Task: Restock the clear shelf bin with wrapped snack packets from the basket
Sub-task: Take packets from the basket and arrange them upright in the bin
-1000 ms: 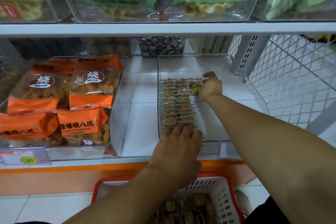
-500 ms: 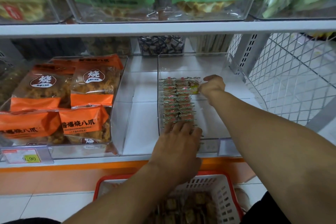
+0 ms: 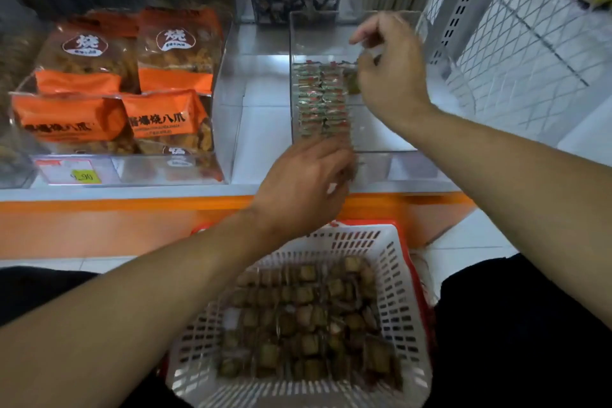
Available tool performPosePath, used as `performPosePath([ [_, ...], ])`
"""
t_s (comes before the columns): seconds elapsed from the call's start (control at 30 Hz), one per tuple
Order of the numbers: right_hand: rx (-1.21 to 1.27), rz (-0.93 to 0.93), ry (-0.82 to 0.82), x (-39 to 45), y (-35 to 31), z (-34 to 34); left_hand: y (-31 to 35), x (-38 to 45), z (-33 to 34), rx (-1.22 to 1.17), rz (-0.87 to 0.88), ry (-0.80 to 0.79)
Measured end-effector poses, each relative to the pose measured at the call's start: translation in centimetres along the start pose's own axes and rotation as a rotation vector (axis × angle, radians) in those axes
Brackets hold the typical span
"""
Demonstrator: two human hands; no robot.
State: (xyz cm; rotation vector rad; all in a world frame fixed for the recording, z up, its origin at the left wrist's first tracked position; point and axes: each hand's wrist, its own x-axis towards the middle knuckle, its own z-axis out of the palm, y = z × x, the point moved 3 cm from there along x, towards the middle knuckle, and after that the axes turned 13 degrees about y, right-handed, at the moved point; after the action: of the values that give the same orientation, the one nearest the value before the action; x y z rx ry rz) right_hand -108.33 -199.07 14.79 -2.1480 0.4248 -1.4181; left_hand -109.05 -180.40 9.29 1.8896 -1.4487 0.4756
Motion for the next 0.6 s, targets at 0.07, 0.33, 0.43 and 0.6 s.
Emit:
performPosePath([
  [0.07,0.019,-0.171,-0.009,-3.4,-2.0,-1.0,-0.2,-2.7,0.4,-0.06,-0.021,-0.166],
  [0.33,-0.108,-0.471,-0.87,-24.4,-0.4,-2.2,-3.3,-16.8,4.7,0.092,-0.357,-0.976],
  [0.43,-0.365,-0.286,-1.582,-32.4,2.7,-4.0,-4.2,-21.6,6.8,0.114,-0.407,-1.159],
  [0.6,-0.552,0.454,-2.111,-40.2,7.1,-6.6,-3.9,-28.1,10.8,0.063,-0.595,-1.284],
])
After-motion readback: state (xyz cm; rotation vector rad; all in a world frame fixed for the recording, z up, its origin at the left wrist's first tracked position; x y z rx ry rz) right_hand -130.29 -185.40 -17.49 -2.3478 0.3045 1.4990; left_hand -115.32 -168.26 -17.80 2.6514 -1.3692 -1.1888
